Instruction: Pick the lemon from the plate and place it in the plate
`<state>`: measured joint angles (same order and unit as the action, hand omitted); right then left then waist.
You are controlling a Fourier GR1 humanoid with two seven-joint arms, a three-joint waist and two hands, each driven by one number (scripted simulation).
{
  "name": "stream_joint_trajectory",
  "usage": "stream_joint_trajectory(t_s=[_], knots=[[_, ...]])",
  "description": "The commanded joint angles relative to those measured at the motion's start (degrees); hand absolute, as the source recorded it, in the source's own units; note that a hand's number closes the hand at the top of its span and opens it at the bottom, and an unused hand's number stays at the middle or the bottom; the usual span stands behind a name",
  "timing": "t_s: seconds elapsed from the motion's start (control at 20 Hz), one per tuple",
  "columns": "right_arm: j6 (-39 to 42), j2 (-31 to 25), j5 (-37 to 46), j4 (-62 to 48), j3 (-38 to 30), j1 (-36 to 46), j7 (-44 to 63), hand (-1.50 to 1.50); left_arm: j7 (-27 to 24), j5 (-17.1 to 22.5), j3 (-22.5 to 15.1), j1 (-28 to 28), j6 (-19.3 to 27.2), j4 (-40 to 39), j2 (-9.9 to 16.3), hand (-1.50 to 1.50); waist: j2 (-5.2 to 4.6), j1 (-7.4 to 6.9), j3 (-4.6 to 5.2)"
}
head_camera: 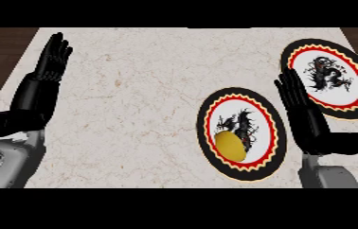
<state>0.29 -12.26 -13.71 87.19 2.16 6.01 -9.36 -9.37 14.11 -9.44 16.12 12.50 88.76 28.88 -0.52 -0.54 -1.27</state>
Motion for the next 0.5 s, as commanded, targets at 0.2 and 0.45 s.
stream_joint_trajectory(t_s=[0.2,0.45], knots=[[-0.8,11.9,-1.0,5.1,16.1,8.0,14.9,-1.5,8.3,-2.5,-2.6,-1.1,0.9,-5.2,-0.6,0.0,0.43,-0.4,1.36],[-1.1,-1.8,27.6,6.0,27.4,12.0,11.7,1.5,11.5,-1.4,-4.3,-1.4,0.9,-7.6,-3.2,0.0,0.65,0.64,1.51]])
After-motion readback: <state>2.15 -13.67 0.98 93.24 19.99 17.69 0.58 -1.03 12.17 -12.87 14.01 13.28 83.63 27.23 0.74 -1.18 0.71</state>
